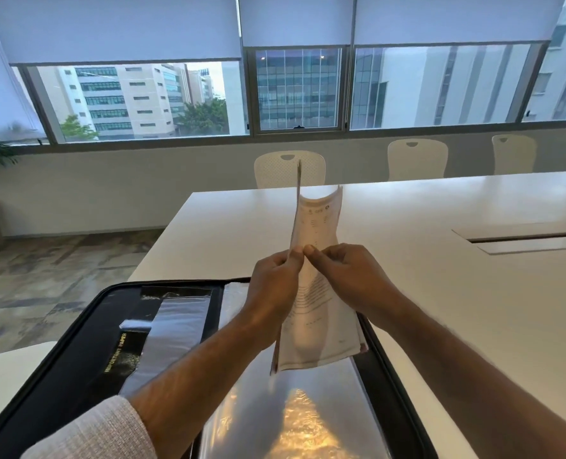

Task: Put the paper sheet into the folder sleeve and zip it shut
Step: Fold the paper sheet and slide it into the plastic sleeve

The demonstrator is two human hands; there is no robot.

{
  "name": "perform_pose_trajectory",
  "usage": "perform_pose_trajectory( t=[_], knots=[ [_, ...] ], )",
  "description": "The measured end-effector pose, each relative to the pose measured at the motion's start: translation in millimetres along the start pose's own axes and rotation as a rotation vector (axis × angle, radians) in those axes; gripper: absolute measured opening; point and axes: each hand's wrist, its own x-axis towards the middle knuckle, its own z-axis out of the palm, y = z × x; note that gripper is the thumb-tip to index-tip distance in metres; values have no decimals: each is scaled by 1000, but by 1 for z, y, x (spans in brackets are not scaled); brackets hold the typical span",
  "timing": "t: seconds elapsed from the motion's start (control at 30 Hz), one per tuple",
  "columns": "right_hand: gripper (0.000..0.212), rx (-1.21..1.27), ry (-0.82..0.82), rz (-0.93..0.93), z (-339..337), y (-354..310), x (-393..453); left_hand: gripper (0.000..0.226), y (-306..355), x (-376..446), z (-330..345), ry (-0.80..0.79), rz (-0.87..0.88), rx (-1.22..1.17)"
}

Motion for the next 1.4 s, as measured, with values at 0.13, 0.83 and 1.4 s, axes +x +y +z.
perform_pose_trajectory(
  t=[0.13,0.83,1.4],
  knots=[
    [58,118,-67,16,-2,2,6,16,-4,12,11,66,62,137],
    [17,386,240,153,-13,37,81,13,-62,90,-63,77,51,644],
    [23,301,406,11,20,22,106,16,-134,134,-92,-61,-6,762]
  ],
)
